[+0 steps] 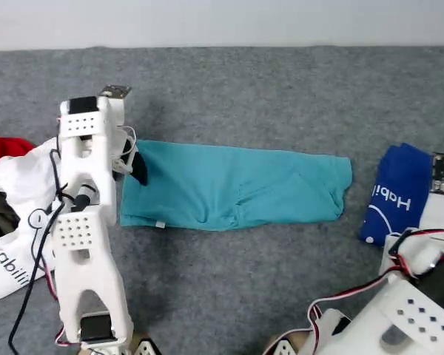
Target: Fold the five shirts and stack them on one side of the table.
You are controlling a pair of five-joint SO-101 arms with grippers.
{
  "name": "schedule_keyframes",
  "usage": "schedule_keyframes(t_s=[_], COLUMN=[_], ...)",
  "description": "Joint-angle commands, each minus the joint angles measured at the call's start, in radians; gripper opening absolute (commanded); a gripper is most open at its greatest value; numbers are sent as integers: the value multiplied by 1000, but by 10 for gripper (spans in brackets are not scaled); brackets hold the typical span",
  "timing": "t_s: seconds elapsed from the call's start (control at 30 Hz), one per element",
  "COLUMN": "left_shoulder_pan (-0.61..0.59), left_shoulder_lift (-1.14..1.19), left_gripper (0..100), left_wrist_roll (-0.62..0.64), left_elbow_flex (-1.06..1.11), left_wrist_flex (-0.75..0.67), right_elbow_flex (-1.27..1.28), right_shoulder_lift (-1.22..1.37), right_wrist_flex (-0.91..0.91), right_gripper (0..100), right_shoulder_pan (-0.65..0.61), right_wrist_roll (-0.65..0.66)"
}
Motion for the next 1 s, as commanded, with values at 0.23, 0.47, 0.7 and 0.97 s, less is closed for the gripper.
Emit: schedule_keyframes(t_s=[0.23,0.47,0.7,0.97], left_shoulder_pan=[92,121,127,319], left_shoulder_lift=[72,-12,-193,-459], left_gripper=[59,4,4,5], left_wrist_roll=[35,41,43,92], left_elbow_flex=[-120,-113,-91,165], left_wrist_flex=[21,25,26,23], right_elbow_flex=[-6,-6,-6,-6], right_shoulder_lift=[-7,-13,-15,-15], right_wrist_flex=[31,33,33,30], right_gripper=[14,13,12,13], right_shoulder_pan=[7,8,8,7], right_wrist_roll=[8,8,8,8])
